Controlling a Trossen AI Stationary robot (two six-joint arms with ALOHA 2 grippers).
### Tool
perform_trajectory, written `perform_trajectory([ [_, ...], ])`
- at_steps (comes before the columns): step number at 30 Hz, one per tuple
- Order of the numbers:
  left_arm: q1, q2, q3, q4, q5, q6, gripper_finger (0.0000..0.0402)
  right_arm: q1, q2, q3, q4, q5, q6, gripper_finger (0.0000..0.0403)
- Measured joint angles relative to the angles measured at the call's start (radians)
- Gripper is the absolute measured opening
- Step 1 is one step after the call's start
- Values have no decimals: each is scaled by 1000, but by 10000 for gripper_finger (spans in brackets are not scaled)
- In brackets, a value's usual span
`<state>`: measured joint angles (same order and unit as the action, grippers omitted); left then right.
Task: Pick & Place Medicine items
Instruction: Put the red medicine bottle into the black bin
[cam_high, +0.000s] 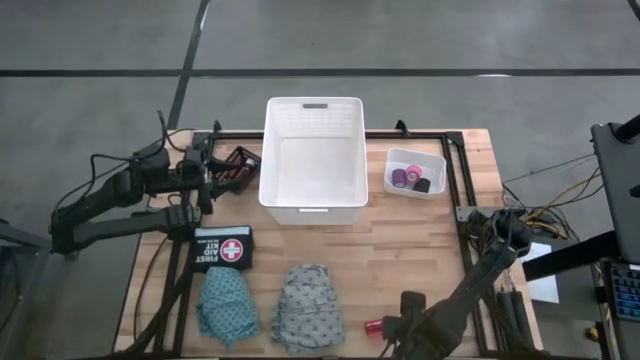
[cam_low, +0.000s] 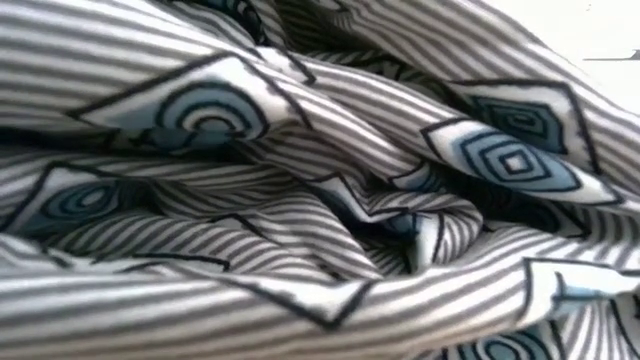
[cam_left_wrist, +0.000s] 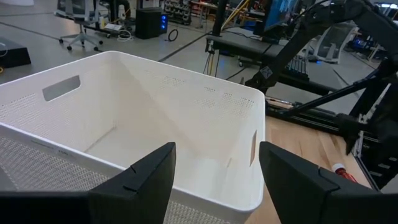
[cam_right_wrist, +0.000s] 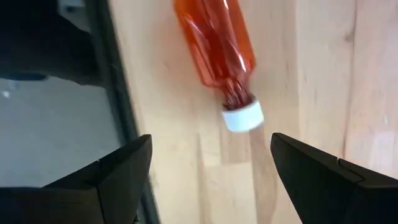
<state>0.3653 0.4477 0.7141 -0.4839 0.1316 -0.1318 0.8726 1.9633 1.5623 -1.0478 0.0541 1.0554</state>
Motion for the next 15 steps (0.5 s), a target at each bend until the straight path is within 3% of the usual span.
perform_trajectory([
  [4,0,0,0,0,0,0,240,0,0,-54,0,7,-7,325],
  [10,0,0,0,0,0,0,238,0,-1,-123,8,146,-12,325],
  [15,0,0,0,0,0,0,237,0,-1,-138,18,153,31,325],
])
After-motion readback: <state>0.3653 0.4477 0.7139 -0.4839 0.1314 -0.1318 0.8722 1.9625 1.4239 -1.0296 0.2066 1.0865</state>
